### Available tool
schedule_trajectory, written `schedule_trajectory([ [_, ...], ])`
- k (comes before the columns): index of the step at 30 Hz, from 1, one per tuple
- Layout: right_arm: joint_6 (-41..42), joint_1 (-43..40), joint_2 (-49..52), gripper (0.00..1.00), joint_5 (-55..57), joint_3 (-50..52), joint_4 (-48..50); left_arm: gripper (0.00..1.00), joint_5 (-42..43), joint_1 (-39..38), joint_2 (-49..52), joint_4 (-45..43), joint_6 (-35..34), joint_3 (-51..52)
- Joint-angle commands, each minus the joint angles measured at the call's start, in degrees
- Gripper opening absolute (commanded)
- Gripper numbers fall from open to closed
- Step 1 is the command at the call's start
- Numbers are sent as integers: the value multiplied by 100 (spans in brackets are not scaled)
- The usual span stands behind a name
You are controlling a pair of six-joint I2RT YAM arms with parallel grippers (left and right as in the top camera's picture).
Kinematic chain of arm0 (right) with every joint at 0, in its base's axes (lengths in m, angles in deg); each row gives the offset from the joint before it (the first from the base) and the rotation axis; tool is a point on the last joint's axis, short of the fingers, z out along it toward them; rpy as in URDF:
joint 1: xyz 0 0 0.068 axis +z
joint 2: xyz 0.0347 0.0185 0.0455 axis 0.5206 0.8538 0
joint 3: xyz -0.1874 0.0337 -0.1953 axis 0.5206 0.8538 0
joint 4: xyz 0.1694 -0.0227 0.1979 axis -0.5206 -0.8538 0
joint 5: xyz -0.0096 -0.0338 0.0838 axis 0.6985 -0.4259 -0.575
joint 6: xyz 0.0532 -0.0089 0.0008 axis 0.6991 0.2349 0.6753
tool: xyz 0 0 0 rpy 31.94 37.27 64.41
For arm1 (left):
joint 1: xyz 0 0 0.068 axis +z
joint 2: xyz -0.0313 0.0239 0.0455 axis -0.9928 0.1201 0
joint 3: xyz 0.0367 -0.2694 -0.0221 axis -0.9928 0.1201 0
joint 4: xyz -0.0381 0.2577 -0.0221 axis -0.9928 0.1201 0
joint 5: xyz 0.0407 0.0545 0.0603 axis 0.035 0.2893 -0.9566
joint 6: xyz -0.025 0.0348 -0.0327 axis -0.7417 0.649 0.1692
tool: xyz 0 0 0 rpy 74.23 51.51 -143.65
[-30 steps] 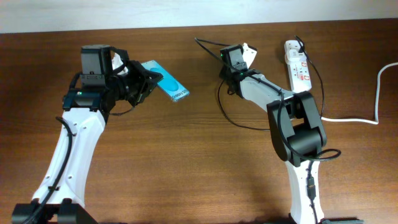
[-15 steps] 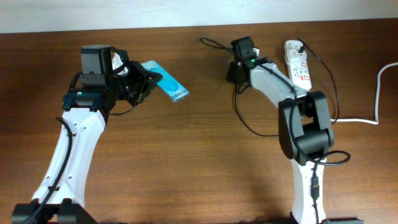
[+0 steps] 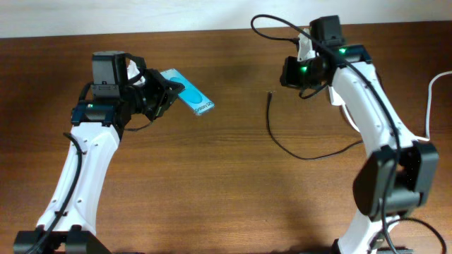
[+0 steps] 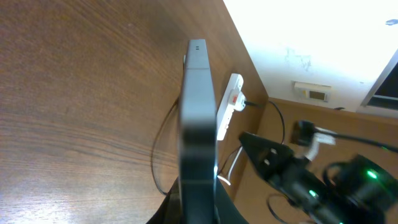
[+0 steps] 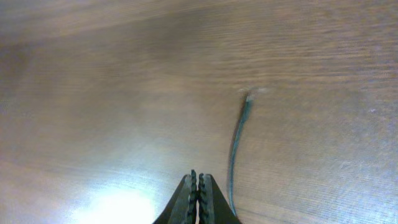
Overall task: Plug charger to phone and switch on socket
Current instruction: 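Grasp the USB-C plug end with the right gripper and lift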
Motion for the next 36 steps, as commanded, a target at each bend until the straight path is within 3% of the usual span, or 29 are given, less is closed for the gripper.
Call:
schedule_trajectory([
  [1,-407,7,-520,4,-640,-76,-345,0,48,31,-55,-26,94,-11],
  [4,-398,20,-481,4,-155,-31,-326,0,48,31,-55,-26,94,-11],
  [5,-356,52,-433,14,94,20,-328,0,50,31,-55,-26,94,-11],
  [6,-354,94,-350,57,352,109,-289,0,50,31,-55,-26,94,-11],
  [7,-354,179,-184,72,651,205,-151,0,48,31,-55,-26,94,-11],
  [8,-354,251,-20,78,815,216,-52,0,48,31,-55,-26,94,-11],
  [9,-295,317,144,79,990,216,55,0,48,31,-55,-26,94,-11],
  [12,428,544,780,57,1982,216,511,0,50,31,-55,-26,94,-11],
  [14,737,608,1088,51,2109,216,682,0,50,31,-55,-26,94,-11],
  [25,1447,861,1851,43,2507,216,962,0,50,31,-55,-24,96,-11],
  [34,1220,887,2330,34,1779,216,710,0,52,31,-55,0,94,-11],
  [36,1191,883,2361,22,1746,216,732,0,74,31,-55,4,94,-11],
])
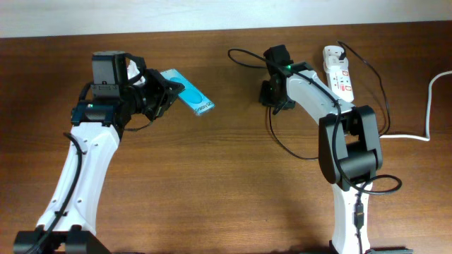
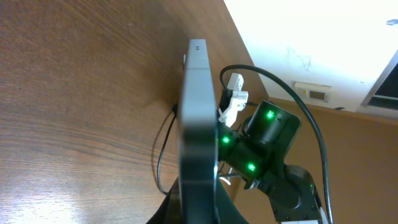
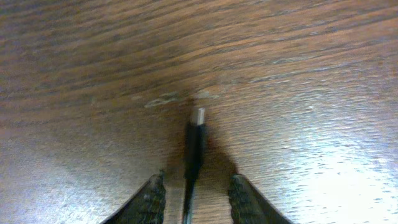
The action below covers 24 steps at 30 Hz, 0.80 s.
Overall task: Plug charger to phone and switch on socket
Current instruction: 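Grasp the USB-C plug end with the right gripper and lift, then carry the USB-C plug toward the phone held by the left gripper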
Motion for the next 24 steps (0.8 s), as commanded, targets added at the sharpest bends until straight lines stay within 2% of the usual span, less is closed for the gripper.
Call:
schedule_trajectory([
  [1,-74,50,487,14,-448,120,-63,0,72,31,-55,42,94,-11],
  [2,-76,50,557,4,-455,120,-66,0,72,31,-55,162,94,-11],
  [6,-201,4,603,4,-455,120,94,0,72,31,-55,289,94,-11],
  [9,-914,-160,592,4,-916,66,103,0,70,33,-55,289,94,-11],
  [13,-2015,-616,332,4,-2455,-221,-573,0,68,33,-55,284,94,-11],
  [17,-3095,-1108,-369,5,-4188,-221,-1617,0,85,74,-55,232,181,-11],
  [19,-3368,-1217,-570,4,-4553,-221,-1956,0,262,122,-55,81,378,-11],
  [24,-4695,-1460,-1189,5,-6137,-221,-3484,0,997,391,-55,-398,791,-11],
])
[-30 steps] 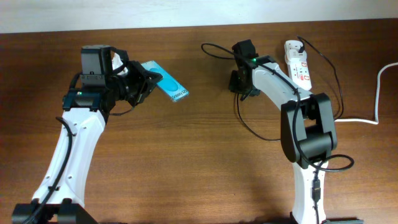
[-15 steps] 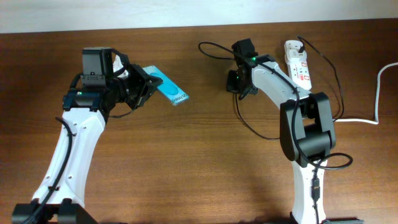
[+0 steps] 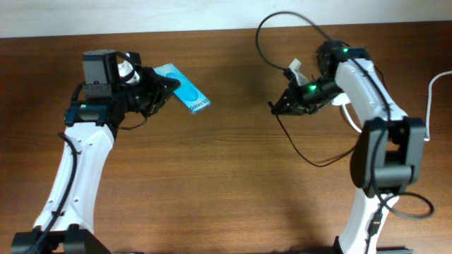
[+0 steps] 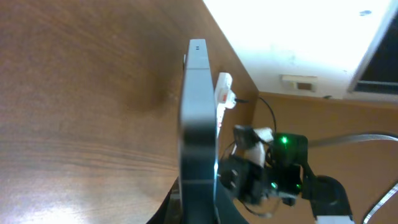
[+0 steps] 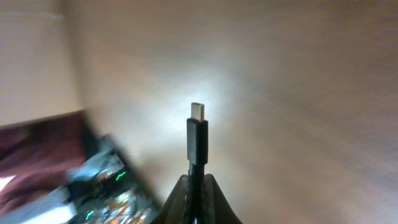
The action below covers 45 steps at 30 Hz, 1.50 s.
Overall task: Plug charger to phone and switch on socket
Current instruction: 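Carry the USB-C plug toward the phone held by the left gripper, then align the USB-C plug with the phone's bottom port using right gripper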
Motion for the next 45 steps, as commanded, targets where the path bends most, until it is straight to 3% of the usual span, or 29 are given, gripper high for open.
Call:
schedule_trajectory([
  [1,-1091,-46,-374,4,-1235,-20,-789,0,713,166,-55,-245,509,-20],
  [4,-2820,-44,-374,5,-1864,-17,-2312,0,1322,216,-55,-706,752,-20],
  [12,-2072,-37,-1075,5,-1711,92,-2312,0,2319,216,-55,-1818,850,-20],
  [16,-2087,83,-2588,5,-1934,828,-2310,0,2402,216,-55,-1803,826,-20],
  [22,-3298,162,-3338,4,-3287,1958,-2264,0,2575,216,-50,-1711,-439,-20],
  [25,-3434,439,-3324,5,-3963,2769,-1611,0,2570,216,-50,-1711,-955,-20],
  [28,-3427,702,-3193,4,-3960,2852,-1200,0,2568,195,-50,-1714,-999,-20],
  [33,-1707,713,-3047,4,-3960,2852,387,0,2315,-61,-50,-1714,-999,-20],
  [38,1250,968,-3045,5,-3357,2852,2841,0,2052,-243,-50,-1770,-994,-20],
  [45,1670,1471,-3045,5,-3322,2852,3460,0,2017,-393,-50,-2184,-973,-20],
])
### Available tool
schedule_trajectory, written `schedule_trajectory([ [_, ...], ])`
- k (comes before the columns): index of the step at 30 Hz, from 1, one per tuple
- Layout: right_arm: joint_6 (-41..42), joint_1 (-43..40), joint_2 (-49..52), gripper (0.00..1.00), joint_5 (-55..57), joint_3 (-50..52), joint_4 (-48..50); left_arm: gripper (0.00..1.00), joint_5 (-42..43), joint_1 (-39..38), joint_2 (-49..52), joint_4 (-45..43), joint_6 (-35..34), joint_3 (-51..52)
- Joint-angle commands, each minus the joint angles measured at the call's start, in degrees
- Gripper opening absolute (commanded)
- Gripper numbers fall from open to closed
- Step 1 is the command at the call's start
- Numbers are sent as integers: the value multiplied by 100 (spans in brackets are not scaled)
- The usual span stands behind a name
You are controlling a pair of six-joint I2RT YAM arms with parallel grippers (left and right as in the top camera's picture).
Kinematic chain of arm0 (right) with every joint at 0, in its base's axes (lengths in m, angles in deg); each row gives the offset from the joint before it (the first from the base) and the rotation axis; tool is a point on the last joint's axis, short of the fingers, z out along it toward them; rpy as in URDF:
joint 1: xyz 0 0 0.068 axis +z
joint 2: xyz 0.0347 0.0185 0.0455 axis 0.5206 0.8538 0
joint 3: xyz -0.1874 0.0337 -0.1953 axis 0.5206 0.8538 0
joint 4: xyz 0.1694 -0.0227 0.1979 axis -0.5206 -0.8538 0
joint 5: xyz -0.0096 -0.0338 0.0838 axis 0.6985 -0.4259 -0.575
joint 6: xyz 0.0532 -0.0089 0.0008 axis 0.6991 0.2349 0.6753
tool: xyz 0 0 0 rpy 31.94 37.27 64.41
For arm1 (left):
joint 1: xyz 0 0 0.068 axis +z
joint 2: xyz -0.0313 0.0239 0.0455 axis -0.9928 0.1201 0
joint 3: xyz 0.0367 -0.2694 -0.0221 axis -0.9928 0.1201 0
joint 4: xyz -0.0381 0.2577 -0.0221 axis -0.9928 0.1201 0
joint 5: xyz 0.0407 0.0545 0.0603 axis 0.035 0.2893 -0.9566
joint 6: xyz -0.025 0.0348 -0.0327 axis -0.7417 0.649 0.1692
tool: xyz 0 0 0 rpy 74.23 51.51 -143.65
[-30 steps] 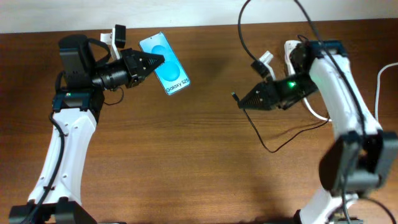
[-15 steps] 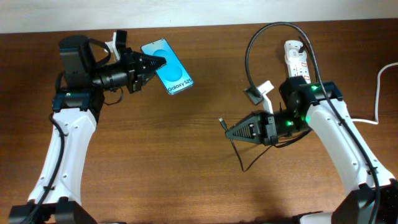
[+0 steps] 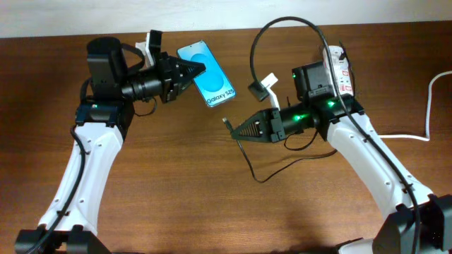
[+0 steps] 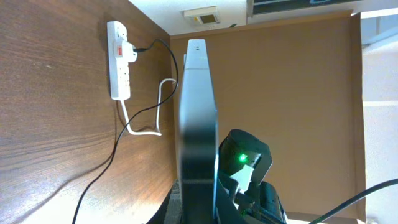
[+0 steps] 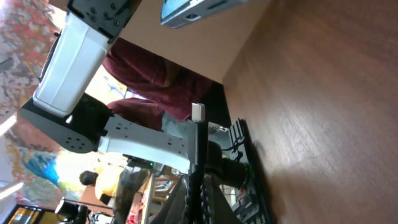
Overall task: Plug charger to phone and switch on socket
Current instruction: 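Align the USB-C plug with the phone's bottom port using right gripper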
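Observation:
A blue phone (image 3: 214, 82) marked Galaxy S20 is held up off the table, with my left gripper (image 3: 192, 70) shut on its upper end. In the left wrist view it shows edge-on as a dark slab (image 4: 198, 118). My right gripper (image 3: 238, 130) is shut on the black charger cable's plug (image 3: 226, 121), which points left, just below and right of the phone's lower end. From the right wrist the plug (image 5: 198, 127) stands upright between the fingers, with the phone (image 5: 199, 9) at the top. The white socket strip (image 3: 337, 68) lies at the back right.
The black cable (image 3: 261, 169) loops over the wooden table (image 3: 176, 183) below my right arm and arches up behind it. A white mains lead (image 3: 431, 106) runs off the right edge. The socket strip (image 4: 119, 60) with a red switch and a plugged-in lead shows in the left wrist view.
My left gripper has carried the phone right and turned its screen up toward the overhead camera. My right gripper with the plug has come left and down, close under the phone's lower end.
At first my left gripper held the phone at the left while my right gripper was shut above the cable end on the table. Then it stood open around the plug. Then it held the plug lifted at the right. Now plug and phone are close together mid-table.

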Motion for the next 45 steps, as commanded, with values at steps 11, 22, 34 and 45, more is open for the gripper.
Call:
schedule_trajectory([
  [11,170,22,0,5,-402,-46,739,0,92,4,-50,-57,229,-55],
  [22,380,11,0,5,-44,-46,944,0,282,4,-50,-59,234,-55],
  [34,667,7,0,4,4,-46,1237,0,549,4,-50,-61,382,-55],
  [45,667,7,-2,4,-249,-46,1237,0,605,4,-50,-61,387,-55],
])
